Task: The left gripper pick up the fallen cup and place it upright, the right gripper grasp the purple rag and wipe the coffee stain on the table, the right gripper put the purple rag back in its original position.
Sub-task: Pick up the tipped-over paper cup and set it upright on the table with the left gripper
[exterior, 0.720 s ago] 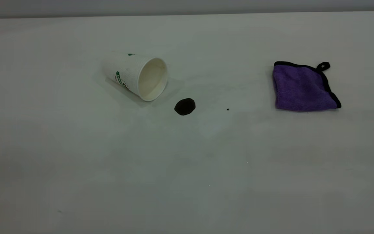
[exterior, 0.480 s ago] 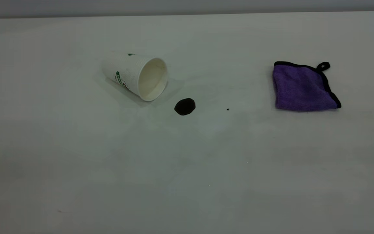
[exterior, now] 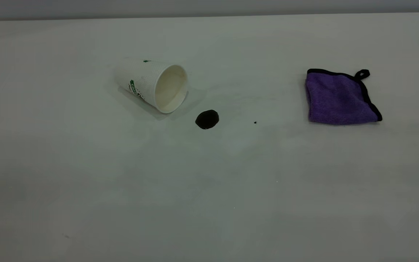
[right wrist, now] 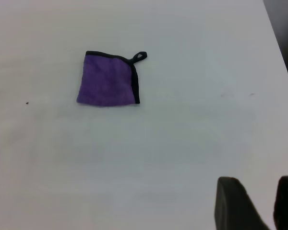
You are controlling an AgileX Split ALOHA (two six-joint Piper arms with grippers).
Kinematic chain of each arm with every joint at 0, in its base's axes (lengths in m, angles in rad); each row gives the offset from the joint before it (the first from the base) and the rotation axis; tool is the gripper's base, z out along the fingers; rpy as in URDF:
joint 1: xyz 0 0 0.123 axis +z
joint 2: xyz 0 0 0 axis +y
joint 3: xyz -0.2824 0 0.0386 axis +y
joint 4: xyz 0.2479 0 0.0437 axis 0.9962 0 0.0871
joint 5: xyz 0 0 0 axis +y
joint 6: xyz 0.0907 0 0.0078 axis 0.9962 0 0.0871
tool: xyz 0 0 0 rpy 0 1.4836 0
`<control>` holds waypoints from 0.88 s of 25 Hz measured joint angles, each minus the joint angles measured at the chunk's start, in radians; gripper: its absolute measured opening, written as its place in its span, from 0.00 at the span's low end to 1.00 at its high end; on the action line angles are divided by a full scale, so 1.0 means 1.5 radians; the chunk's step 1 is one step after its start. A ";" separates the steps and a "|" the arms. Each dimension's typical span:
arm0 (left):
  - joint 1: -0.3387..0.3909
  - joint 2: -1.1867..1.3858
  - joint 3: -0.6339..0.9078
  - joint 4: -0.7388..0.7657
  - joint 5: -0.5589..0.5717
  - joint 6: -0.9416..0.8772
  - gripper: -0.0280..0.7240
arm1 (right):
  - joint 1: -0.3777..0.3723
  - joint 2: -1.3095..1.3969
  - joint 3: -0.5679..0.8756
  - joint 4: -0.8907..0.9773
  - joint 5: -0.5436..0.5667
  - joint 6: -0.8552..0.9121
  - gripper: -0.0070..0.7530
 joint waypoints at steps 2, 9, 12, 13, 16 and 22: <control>0.000 0.000 0.000 0.000 0.000 0.000 0.79 | 0.000 0.000 0.000 0.000 0.000 0.000 0.32; 0.000 0.000 0.000 0.000 0.000 0.000 0.79 | 0.000 0.000 0.000 0.000 0.000 0.000 0.32; 0.000 0.000 0.000 0.000 0.000 0.000 0.79 | 0.000 0.000 0.000 0.000 0.000 0.000 0.32; 0.000 0.000 0.000 0.000 0.000 0.000 0.79 | 0.000 0.000 0.000 0.000 0.000 0.000 0.32; 0.000 0.000 0.000 0.000 0.000 0.000 0.79 | 0.000 0.000 0.000 0.000 0.000 0.000 0.32; 0.000 0.028 -0.004 0.007 0.000 0.000 0.79 | 0.000 0.000 0.000 0.000 0.000 0.000 0.32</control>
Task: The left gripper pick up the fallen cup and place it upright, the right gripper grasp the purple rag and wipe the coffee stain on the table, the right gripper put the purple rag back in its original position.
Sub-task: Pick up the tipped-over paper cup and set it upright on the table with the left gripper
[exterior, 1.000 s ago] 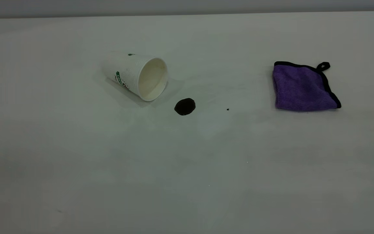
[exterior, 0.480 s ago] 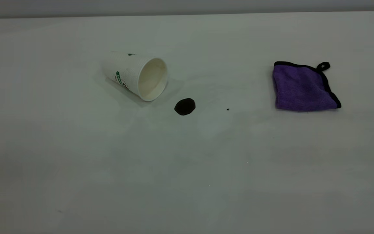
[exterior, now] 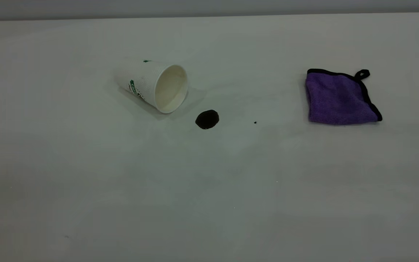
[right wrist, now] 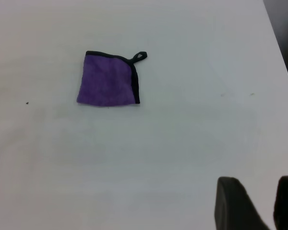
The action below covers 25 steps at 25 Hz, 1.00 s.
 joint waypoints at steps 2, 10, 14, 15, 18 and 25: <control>0.000 0.046 -0.015 0.028 -0.003 0.000 0.79 | 0.000 0.000 0.000 0.000 0.000 0.000 0.32; 0.000 0.385 -0.138 0.132 -0.118 -0.025 0.88 | 0.000 0.000 0.000 0.000 0.000 0.000 0.32; 0.000 0.563 -0.216 0.140 -0.179 -0.029 0.97 | 0.000 0.000 0.000 0.000 0.000 0.000 0.32; -0.001 0.608 -0.234 0.140 -0.188 -0.029 0.98 | 0.000 0.000 0.000 0.000 0.000 0.000 0.32; -0.027 0.734 -0.295 0.150 -0.201 -0.031 0.98 | 0.000 0.000 0.000 0.000 0.000 0.000 0.32; -0.211 1.019 -0.451 0.305 -0.191 -0.180 0.98 | 0.000 0.000 0.000 0.000 0.000 0.000 0.32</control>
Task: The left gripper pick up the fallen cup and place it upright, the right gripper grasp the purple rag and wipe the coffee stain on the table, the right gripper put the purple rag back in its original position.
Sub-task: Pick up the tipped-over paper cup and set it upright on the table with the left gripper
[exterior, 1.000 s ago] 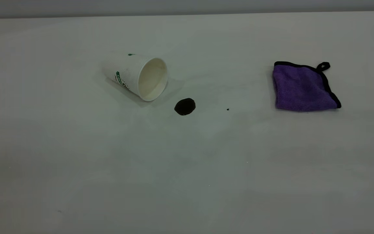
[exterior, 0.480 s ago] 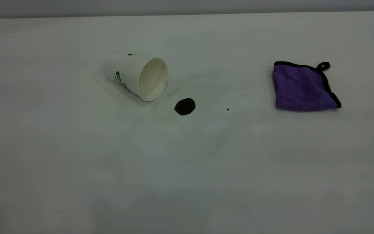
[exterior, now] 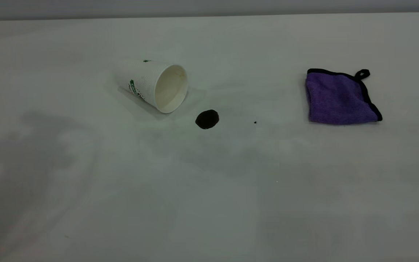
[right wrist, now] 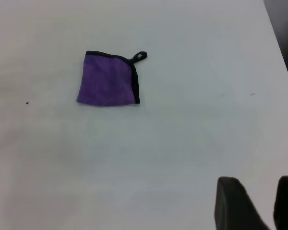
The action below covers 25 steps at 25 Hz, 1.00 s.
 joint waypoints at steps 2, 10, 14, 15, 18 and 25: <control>-0.056 0.074 -0.044 0.053 0.014 -0.057 0.97 | 0.000 0.000 0.000 0.000 0.000 0.000 0.32; -0.218 0.324 -0.190 0.172 0.035 -0.175 0.96 | 0.000 0.000 0.000 0.000 0.000 0.000 0.32; -0.248 0.412 -0.245 0.193 0.032 -0.187 0.96 | 0.000 0.000 0.000 0.000 0.000 0.000 0.32; -0.250 0.434 -0.254 0.195 0.030 -0.188 0.96 | 0.000 0.000 0.000 0.000 0.000 0.000 0.32; -0.251 0.493 -0.279 0.203 0.015 -0.188 0.95 | 0.000 0.000 0.000 0.000 0.000 0.000 0.32; -0.253 0.599 -0.317 0.272 -0.001 -0.199 0.95 | 0.000 0.000 0.000 0.001 0.000 0.000 0.32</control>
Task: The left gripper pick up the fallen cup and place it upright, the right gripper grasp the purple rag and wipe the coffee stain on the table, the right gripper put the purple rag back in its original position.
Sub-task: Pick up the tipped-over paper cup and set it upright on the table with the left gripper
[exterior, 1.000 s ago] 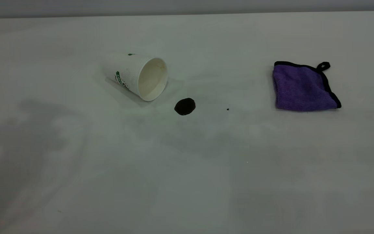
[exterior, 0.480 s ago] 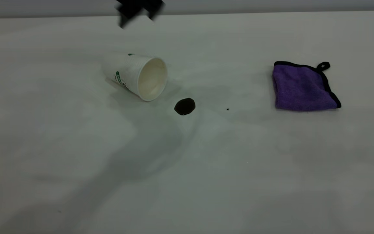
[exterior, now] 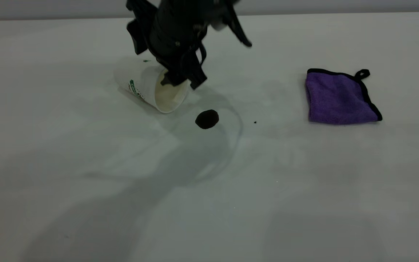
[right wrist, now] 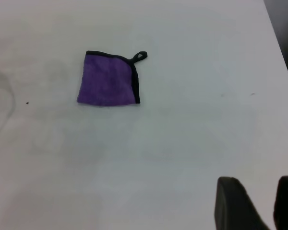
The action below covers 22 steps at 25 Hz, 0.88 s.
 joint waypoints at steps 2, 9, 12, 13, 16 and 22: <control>0.000 0.016 -0.004 0.029 -0.006 -0.015 0.95 | 0.000 0.000 0.000 0.000 0.000 0.000 0.32; 0.000 0.063 -0.009 0.164 -0.010 -0.064 0.87 | 0.000 0.000 0.000 0.000 0.000 0.000 0.32; 0.000 0.080 -0.009 0.215 0.002 -0.079 0.66 | 0.000 0.000 0.000 0.000 0.000 0.000 0.32; 0.000 0.081 -0.009 0.223 0.005 -0.081 0.55 | 0.000 0.000 0.000 0.000 0.000 0.000 0.32; 0.000 0.082 -0.009 0.246 0.017 -0.084 0.20 | 0.000 0.000 0.000 0.001 0.000 0.000 0.32; 0.006 0.024 -0.041 0.211 0.051 -0.021 0.05 | 0.000 0.000 0.000 0.001 0.000 0.000 0.32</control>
